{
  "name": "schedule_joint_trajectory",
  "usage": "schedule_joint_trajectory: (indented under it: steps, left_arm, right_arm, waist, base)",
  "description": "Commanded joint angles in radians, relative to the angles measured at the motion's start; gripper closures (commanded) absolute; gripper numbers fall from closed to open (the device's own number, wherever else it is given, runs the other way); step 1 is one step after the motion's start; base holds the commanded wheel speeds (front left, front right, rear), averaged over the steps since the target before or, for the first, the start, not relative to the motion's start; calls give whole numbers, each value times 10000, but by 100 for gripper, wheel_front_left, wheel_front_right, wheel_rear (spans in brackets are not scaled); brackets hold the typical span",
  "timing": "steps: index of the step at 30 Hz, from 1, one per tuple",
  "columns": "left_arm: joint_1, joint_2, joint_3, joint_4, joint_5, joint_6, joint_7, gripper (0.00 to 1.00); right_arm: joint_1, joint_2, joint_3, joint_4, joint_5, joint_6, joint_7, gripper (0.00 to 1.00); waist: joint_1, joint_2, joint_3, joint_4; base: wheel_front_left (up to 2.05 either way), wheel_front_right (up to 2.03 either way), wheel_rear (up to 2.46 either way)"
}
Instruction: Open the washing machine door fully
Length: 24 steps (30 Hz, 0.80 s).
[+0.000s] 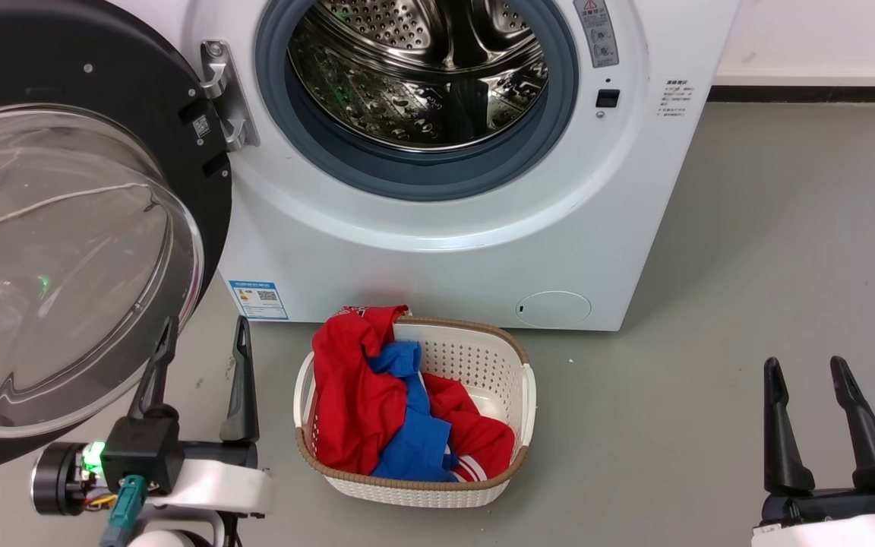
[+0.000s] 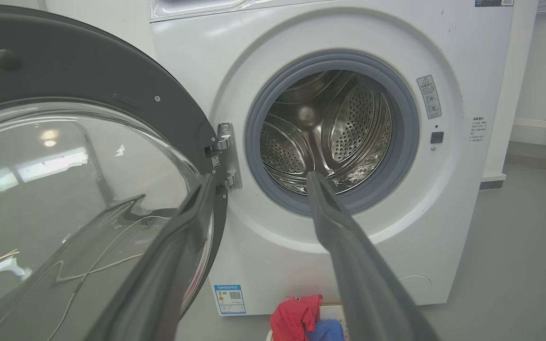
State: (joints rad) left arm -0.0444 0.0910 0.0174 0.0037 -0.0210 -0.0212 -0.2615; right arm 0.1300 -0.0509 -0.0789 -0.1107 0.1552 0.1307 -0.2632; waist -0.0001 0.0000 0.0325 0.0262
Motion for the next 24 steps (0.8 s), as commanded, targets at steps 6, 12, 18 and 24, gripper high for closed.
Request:
schedule_joint_trajectory:
  steps: [6, 12, 18, 24]
  left_arm:
    - [488, -170, -144, -45, -8, 387, -38, 0]
    - [793, -262, -228, 448, -283, 453, -40, 0]
    - [902, -329, -284, 638, -411, 558, -41, 0]
    - [1021, -369, -347, 825, -456, 516, -41, 0]
  right_arm:
    - [165, 14, 57, 82, 15, 2, -21, 0]
    - [313, 15, 95, 396, 82, 2, -21, 0]
    - [376, 15, 130, 481, 152, 2, -21, 0]
    - [439, 15, 158, 535, 197, 2, -21, 0]
  waist:
    - [1, 0, -13, 2]
    - [1, 0, -56, 71]
    - [1, 0, -45, 101]
    - [1, 0, -74, 82]
  base:
    - [0, 0, 0]
    - [0, 0, 0]
    - [0, 0, 0]
    - [0, 0, 0]
